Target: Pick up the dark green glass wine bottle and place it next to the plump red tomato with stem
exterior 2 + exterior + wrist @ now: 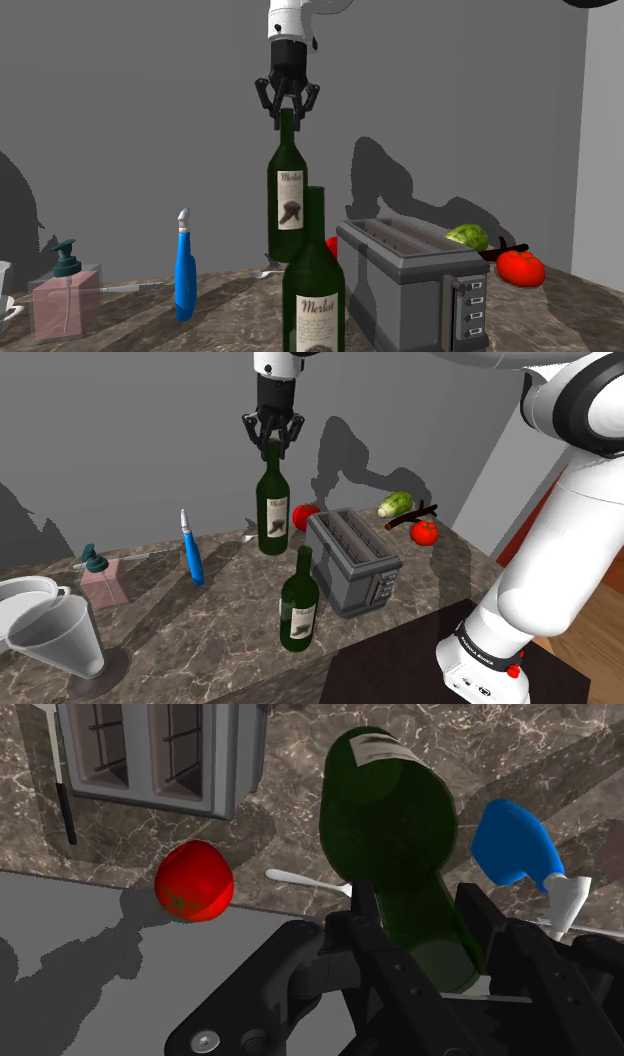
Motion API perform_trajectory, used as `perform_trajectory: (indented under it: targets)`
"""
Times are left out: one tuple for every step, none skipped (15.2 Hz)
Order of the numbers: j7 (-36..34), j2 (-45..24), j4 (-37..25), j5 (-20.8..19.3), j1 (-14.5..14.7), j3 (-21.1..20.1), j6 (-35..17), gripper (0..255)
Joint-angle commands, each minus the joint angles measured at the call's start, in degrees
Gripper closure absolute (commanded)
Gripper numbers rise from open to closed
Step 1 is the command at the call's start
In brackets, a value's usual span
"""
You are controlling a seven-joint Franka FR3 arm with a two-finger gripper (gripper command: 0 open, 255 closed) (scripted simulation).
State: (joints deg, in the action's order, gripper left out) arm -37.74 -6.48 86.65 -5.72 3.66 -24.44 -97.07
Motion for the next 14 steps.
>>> perform_trajectory:
  targets:
    - [-0.05,-0.38,-2.11,-0.17,0.16,-0.08,1.76,255]
    - [-0.05,-0.40,-2.26,-0.18,0.17,-0.08,1.89,255]
    - [1.30,1.93,0.51,0.93,-0.82,0.42,1.16,255]
    - [2.70,4.20,3.14,1.98,-1.73,0.96,0.52,255]
    - [4.11,6.38,5.62,2.97,-2.56,1.55,-0.02,255]
    - [5.54,8.49,7.97,3.88,-3.26,2.24,-0.49,255]
    - [6.98,10.53,10.20,4.72,-3.88,2.99,-0.88,255]
    - [8.42,12.50,12.33,5.49,-4.41,3.78,-1.20,255]
    - [9.85,14.40,14.35,6.17,-4.91,4.61,-1.45,255]
    - [11.28,16.23,16.27,6.78,-5.37,5.45,-1.65,255]
    - [12.69,18.00,18.11,7.30,-5.76,6.34,-1.80,255]
    - [14.09,19.71,19.86,7.75,-6.12,7.26,-1.90,255]
    - [15.49,21.36,21.53,8.12,-6.48,8.17,-1.96,255]
    - [16.87,22.96,23.12,8.42,-6.81,9.11,-1.98,255]
